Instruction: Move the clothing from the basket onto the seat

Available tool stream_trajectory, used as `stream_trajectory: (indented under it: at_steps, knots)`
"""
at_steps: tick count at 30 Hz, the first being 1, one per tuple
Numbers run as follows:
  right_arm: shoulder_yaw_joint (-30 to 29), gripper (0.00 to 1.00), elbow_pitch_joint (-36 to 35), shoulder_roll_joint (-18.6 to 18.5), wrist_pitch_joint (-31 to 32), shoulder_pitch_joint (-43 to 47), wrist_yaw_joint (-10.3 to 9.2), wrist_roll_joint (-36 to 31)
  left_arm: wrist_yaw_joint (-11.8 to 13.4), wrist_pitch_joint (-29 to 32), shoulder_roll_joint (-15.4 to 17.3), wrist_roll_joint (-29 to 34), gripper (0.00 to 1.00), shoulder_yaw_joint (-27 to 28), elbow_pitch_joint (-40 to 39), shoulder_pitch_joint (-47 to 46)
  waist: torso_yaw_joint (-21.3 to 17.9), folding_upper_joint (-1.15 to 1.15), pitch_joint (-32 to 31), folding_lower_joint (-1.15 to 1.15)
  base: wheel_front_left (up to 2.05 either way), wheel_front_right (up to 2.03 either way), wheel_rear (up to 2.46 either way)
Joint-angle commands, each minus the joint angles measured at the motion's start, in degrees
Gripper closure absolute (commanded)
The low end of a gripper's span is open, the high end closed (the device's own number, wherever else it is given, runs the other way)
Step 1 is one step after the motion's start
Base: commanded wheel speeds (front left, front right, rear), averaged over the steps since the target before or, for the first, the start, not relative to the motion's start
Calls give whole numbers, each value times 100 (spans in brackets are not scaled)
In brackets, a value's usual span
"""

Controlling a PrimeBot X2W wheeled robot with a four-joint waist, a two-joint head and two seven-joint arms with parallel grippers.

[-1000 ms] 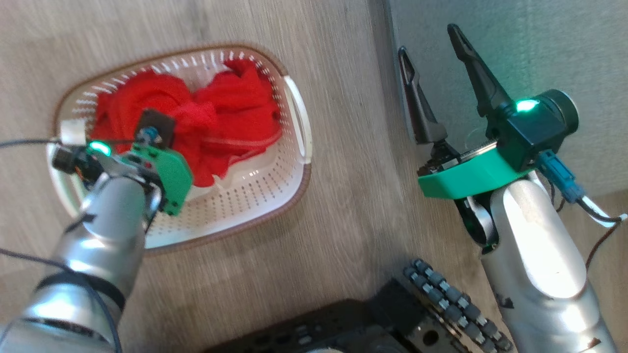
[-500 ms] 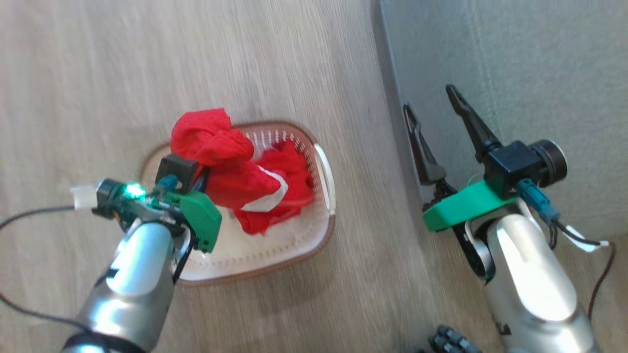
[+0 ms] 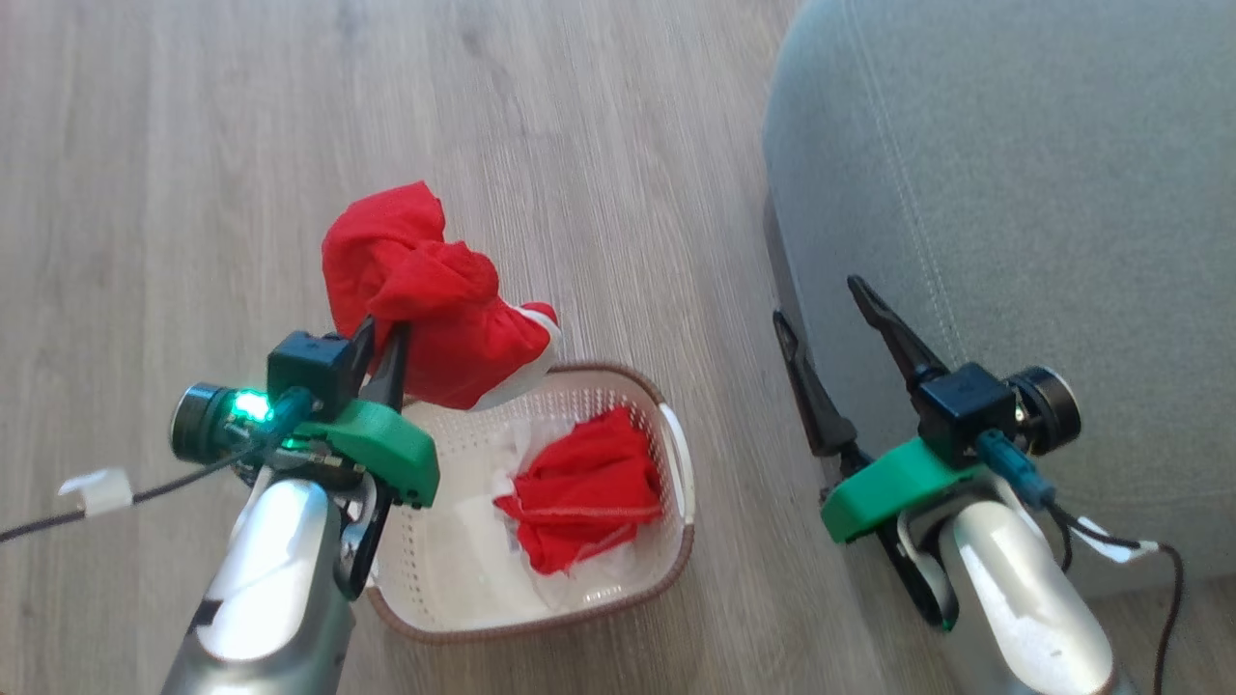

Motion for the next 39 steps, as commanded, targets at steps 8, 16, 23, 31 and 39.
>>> stream_trajectory:
  at_steps: [8, 16, 23, 31, 39]
  knots:
    - [192, 0, -177, 21, -36, 307, -1, 1, 5, -57, -89, 142, 100, 661, -1566, 282, 137, 0, -666, 1, 0, 0, 0]
    - [462, 0, -419, -41, -36, 526, -1, 74, -6, -57, -233, 181, 100, 1140, -3127, 371, 137, 0, -822, 1, 0, 0, 0]
    - [732, 0, -719, -97, -36, 624, -1, 142, -133, -57, -286, 248, 100, 1271, -3944, 366, 50, 0, -851, 1, 0, 0, 0]
    - [915, 0, -1009, -224, -36, 677, -1, 70, -251, -57, -308, 176, 100, 1113, -4083, 393, 8, 0, -853, 1, 0, 0, 0]
    - [1297, 0, -1337, -435, -36, 641, -1, 61, -461, -57, -311, 153, 100, 683, -3833, 481, -10, 0, -867, 1, 0, 0, 0]
